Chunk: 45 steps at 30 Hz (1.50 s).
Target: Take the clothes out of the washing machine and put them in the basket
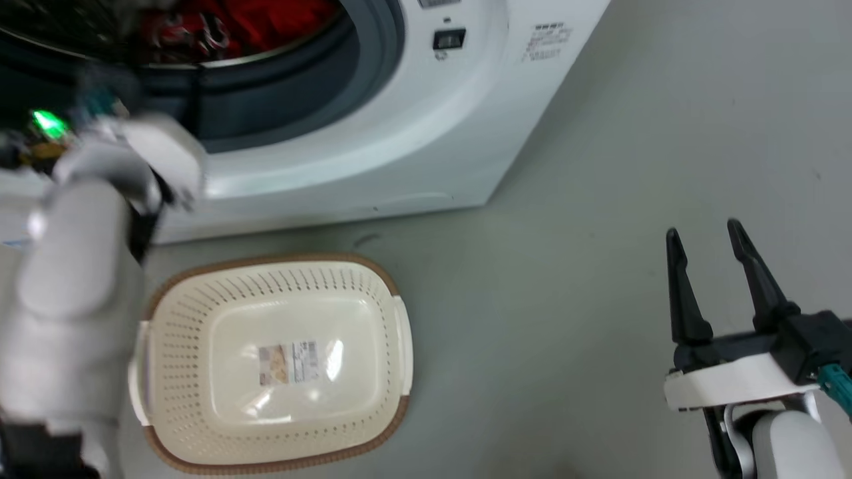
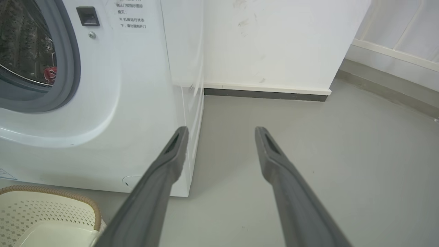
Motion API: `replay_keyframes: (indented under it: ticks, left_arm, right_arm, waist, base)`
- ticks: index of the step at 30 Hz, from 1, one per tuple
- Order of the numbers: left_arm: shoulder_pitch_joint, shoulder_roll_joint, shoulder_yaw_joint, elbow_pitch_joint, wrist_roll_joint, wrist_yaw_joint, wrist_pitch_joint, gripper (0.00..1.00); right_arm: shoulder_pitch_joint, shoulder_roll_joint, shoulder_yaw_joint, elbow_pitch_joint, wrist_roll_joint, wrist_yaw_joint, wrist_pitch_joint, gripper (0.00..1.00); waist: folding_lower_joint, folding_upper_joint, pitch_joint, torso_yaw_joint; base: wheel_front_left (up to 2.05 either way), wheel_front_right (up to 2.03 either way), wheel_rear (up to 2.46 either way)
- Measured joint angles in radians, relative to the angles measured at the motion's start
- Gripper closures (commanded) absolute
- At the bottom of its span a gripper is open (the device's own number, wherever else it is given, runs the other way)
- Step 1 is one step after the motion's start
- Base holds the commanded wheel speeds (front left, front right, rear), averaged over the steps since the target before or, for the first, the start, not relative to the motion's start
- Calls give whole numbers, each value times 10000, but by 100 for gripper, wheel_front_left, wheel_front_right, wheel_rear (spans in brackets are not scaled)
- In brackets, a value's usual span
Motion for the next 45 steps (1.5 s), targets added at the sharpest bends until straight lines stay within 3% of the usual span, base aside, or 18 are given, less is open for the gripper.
replay_keyframes:
  ticks: [7, 12, 17, 23, 29, 30, 31, 36, 45]
  left_arm:
    - [-3233, 863, -318, 1756, -224, -58, 2203, 0]
    - [-5090, 1229, -1229, 2577, -648, -59, 3883, 0]
    - [-6034, 1789, -1778, 3062, -1127, -73, 5014, 0]
    - [-6920, 2523, -2015, 3505, -1609, -75, 5820, 0]
    - [-7158, 2640, -2228, 3666, -1827, -81, 5900, 0]
    - [-7180, 2629, -2276, 3685, -1858, -81, 5902, 68]
    - [-7194, 2612, -2360, 3695, -1954, -79, 5908, 100]
    - [-7201, 2575, -2633, 3659, -2311, -79, 5532, 100]
    - [-7136, 2303, -2811, 3722, -2581, -77, 3147, 100]
  right_arm:
    - [-492, 4, 387, -318, 100, 0, 0, 0]
    - [-621, -2, 566, -493, 326, 0, 0, 0]
    - [-711, 2, 894, -614, 483, 0, 0, 0]
    - [-739, 2, 1114, -759, 742, 0, 0, 0]
    - [-748, 2, 1099, -834, 882, 0, 0, 0]
    - [-751, 2, 1095, -842, 882, 0, 0, 0]
    - [-753, 2, 1087, -844, 882, 0, 0, 0]
    - [-863, 4, 1099, -865, 880, 2, 0, 0]
    - [-884, 8, 974, -732, 686, 2, 0, 0]
  waist:
    - [0, 0, 1337, -503]
    - [-1, 0, 2196, -983]
    - [-1, 0, 2742, -1373]
    - [-2, 0, 3455, -1832]
    - [-2, 0, 3763, -1965]
    - [-2, 0, 3786, -1960]
    - [-2, 0, 3797, -1947]
    - [-3, 0, 3786, -1855]
    - [-3, 0, 3259, -1574]
  base:
    - [0, 0, 0]
    - [0, 0, 0]
    - [0, 0, 0]
    - [0, 0, 0]
    - [0, 0, 0]
    - [0, 0, 0]
    - [0, 0, 0]
    - [0, 0, 0]
    - [0, 0, 0]
